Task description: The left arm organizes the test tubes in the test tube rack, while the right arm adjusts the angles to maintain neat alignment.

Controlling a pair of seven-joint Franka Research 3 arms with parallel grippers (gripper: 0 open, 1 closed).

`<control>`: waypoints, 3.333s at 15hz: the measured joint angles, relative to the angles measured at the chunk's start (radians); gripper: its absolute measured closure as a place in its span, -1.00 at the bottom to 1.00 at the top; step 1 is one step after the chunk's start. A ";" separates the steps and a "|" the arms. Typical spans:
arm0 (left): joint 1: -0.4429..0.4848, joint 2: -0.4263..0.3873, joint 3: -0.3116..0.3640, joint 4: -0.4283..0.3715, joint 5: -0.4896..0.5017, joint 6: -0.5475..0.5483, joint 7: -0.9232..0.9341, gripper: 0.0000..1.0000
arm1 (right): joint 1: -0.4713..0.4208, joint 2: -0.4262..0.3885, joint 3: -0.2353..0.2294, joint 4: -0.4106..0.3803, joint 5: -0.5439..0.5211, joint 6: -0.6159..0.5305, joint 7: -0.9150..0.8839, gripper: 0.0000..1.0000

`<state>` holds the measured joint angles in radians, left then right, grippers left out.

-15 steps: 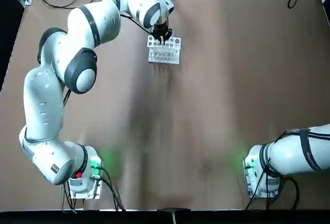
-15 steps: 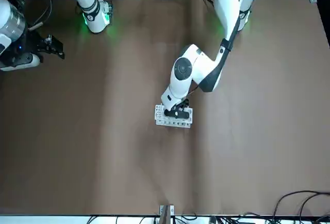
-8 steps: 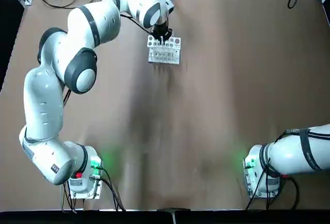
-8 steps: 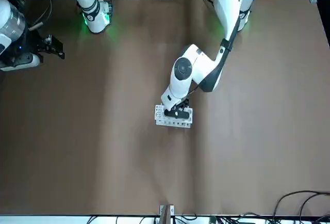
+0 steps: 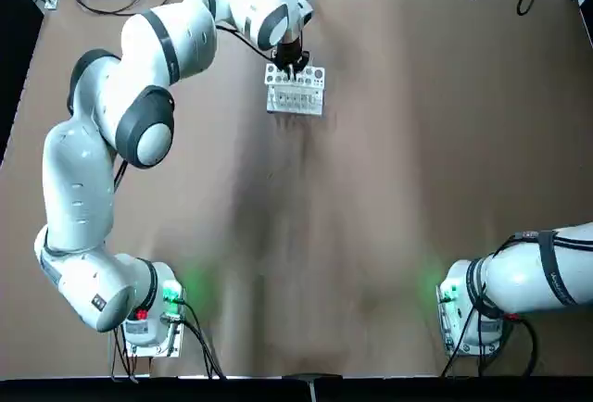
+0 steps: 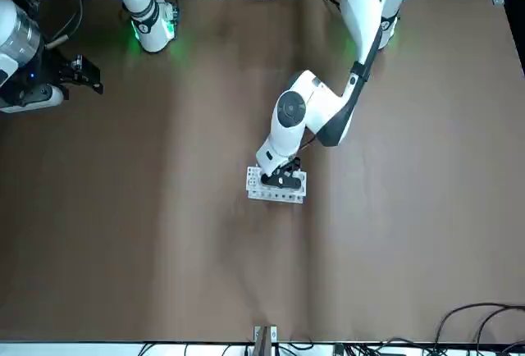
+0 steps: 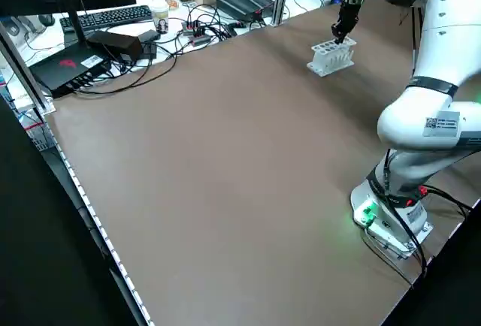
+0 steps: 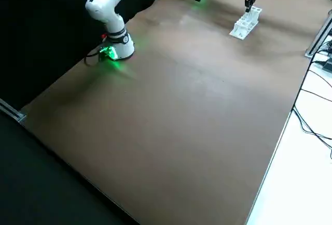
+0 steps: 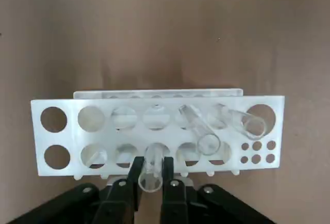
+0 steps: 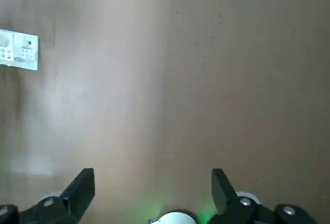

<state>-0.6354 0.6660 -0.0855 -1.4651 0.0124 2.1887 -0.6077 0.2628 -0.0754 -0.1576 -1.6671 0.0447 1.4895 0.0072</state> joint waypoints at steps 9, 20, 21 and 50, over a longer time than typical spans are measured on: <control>0.000 -0.002 0.000 0.010 0.000 -0.001 0.000 0.59 | 0.000 0.000 0.000 0.000 0.000 0.000 0.000 -1.00; 0.002 -0.009 0.000 0.012 0.000 -0.002 0.000 0.63 | 0.000 0.000 0.000 0.000 0.000 0.000 0.000 -1.00; 0.002 -0.010 0.000 0.013 0.000 -0.002 0.000 0.63 | 0.000 0.000 0.000 0.000 0.000 0.000 0.000 -1.00; 0.005 -0.152 0.031 0.019 0.000 -0.046 -0.038 0.60 | 0.000 0.000 0.000 0.000 0.000 0.000 0.000 -1.00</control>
<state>-0.6309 0.5144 -0.0550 -1.4462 0.0128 2.1426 -0.6456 0.2630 -0.0754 -0.1575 -1.6671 0.0446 1.4892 0.0072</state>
